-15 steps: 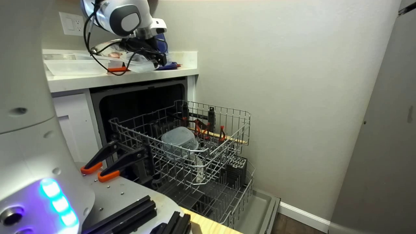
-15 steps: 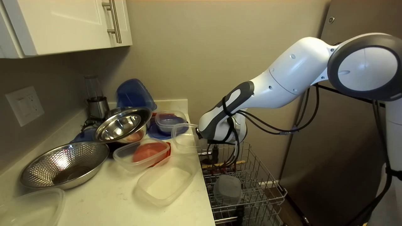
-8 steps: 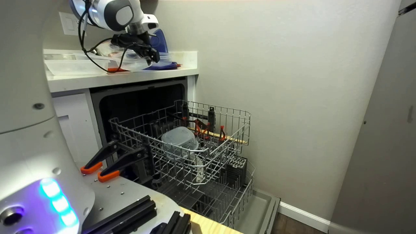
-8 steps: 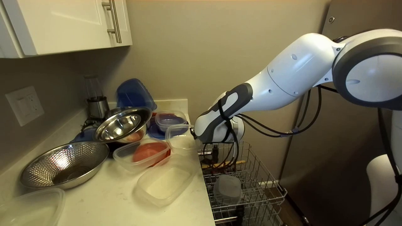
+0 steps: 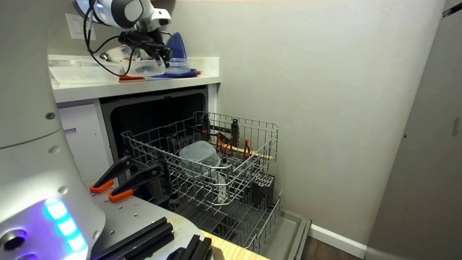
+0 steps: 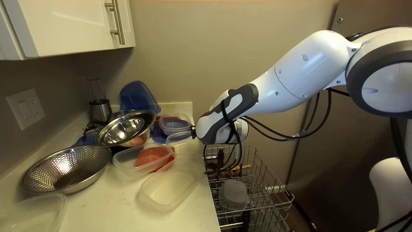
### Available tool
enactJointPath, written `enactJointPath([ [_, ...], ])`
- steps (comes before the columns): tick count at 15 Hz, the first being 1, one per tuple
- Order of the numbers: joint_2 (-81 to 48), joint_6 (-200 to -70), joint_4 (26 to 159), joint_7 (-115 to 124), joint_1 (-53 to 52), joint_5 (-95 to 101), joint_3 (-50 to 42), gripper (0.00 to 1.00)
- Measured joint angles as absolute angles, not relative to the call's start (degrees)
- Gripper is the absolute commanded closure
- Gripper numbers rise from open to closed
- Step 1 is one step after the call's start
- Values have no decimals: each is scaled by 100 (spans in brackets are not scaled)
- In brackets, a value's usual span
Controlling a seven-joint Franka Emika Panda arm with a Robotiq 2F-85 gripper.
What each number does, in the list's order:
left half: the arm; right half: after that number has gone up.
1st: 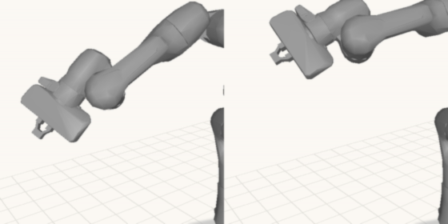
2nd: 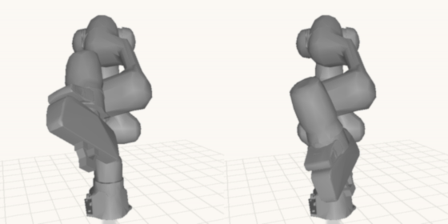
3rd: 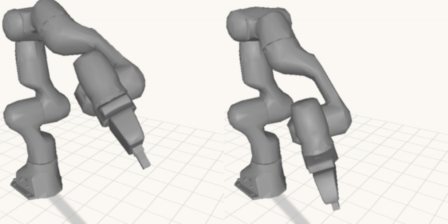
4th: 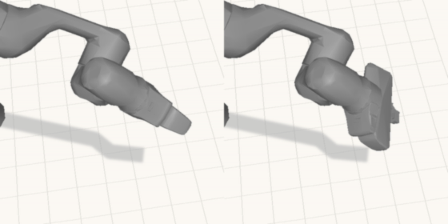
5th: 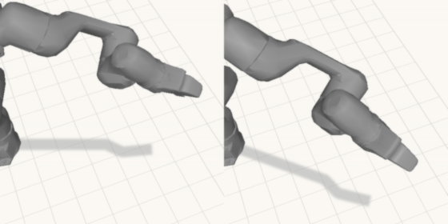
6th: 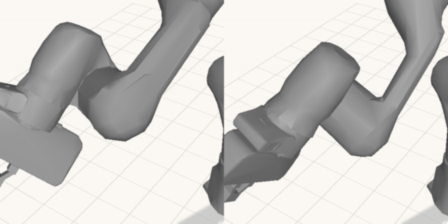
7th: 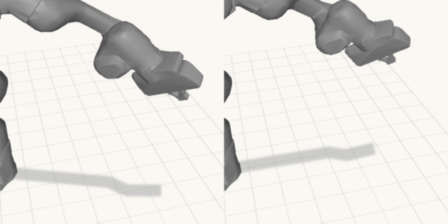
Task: Remove the container from the dishwasher
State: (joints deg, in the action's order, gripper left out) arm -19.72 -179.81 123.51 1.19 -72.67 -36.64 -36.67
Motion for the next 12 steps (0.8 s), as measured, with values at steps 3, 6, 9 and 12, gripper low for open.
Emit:
enactJointPath([
  [3,-1976,-17968,12348,193,-7540,-3664,-3917,7],
  [6,-2004,-17968,12347,262,-7817,-3664,-4204,0],
  [9,-2083,-17969,12334,333,-8081,-3664,-4510,0],
  [12,-2205,-17969,12325,453,-8347,-3664,-4821,0],
])
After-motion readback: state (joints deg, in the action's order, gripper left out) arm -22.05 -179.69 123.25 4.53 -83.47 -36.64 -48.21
